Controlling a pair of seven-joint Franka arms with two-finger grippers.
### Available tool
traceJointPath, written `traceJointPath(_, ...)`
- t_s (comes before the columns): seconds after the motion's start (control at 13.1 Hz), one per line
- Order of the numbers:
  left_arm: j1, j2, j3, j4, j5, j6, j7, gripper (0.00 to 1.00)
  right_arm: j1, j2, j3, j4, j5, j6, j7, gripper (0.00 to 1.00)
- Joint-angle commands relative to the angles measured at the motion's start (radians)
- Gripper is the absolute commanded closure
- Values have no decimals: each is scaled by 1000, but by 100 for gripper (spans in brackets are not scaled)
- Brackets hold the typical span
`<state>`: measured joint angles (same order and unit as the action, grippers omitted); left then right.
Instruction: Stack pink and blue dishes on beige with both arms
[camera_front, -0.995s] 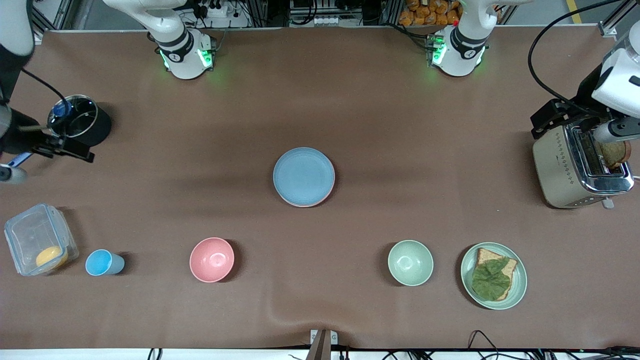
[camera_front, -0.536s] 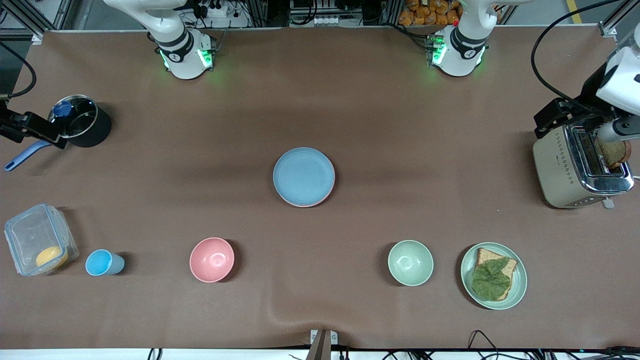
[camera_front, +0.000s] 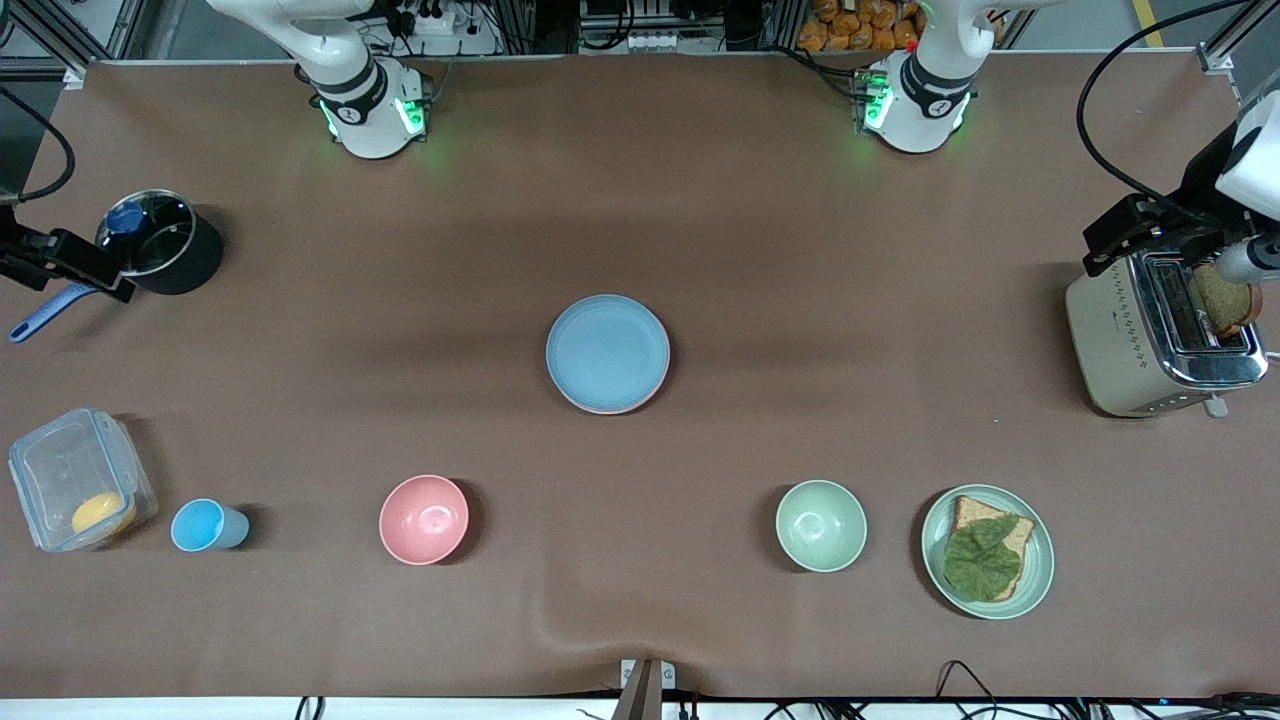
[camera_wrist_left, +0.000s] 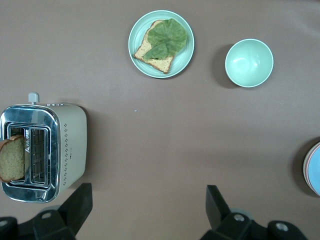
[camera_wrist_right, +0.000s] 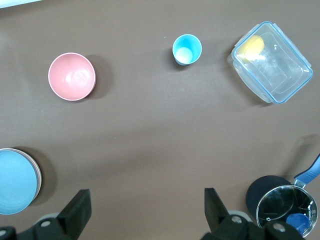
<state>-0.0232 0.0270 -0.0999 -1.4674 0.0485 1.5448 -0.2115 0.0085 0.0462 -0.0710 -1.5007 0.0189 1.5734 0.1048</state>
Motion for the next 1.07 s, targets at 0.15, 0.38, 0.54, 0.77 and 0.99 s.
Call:
traceJointPath(0.15, 5, -10, -3, 2, -35, -17, 32, 0, -13, 4, 16, 11, -19, 0, 9, 0)
traceJointPath(0.38, 2, -12, -6, 1, -38, -17, 34, 0, -15, 4, 16, 10, -19, -3, 9, 0)
traceJointPath(0.54, 2, -9, -6, 1, -35, -17, 34, 0, -15, 3, 16, 7, -19, -9, 10, 0)
traceJointPath(0.77, -4, -6, -7, 4, -35, -35, 32, 0, -15, 1, 16, 2, -19, -13, 10, 0)
traceJointPath(0.99, -14, -4, -7, 3, -41, -35, 29, 0, -15, 1, 16, 2, -19, -12, 10, 0)
